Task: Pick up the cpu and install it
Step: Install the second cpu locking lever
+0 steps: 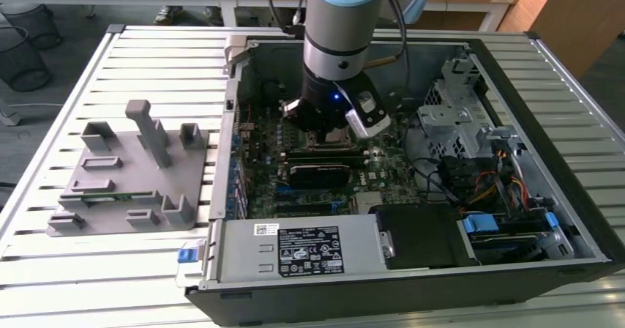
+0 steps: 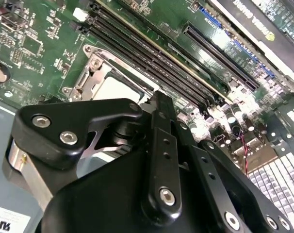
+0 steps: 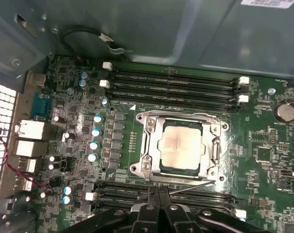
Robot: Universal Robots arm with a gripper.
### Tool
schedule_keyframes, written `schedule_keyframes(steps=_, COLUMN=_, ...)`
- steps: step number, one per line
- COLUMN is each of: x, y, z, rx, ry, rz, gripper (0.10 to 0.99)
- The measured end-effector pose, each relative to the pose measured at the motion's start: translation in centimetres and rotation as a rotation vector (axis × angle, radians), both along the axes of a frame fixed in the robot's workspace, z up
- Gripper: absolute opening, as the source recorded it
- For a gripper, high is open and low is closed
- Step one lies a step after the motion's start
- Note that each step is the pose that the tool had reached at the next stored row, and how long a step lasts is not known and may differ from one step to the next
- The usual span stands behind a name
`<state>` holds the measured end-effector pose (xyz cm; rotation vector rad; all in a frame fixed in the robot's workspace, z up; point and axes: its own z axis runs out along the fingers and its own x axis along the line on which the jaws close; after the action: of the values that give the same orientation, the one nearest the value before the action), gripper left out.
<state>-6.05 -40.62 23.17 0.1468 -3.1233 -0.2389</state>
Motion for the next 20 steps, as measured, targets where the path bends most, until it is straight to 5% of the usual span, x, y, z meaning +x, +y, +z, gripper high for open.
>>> schedule_keyframes(steps=5, x=-0.01, y=-0.01, z=-0.74, rx=0.002, ry=0.0005, rz=0.000, gripper=0.106)
schedule_keyframes(steps=10, x=-0.02, y=-0.29, z=-0.78, rx=0.057, ry=0.0005, rz=0.000, gripper=0.106)
schedule_keyframes(steps=15, x=-0.02, y=-1.20, z=-0.80, rx=0.064, ry=0.0005, rz=0.000, gripper=0.106)
schedule_keyframes(steps=20, x=-0.14, y=-1.31, z=-1.23, rx=0.068, ry=0.0005, rz=0.000, gripper=0.106)
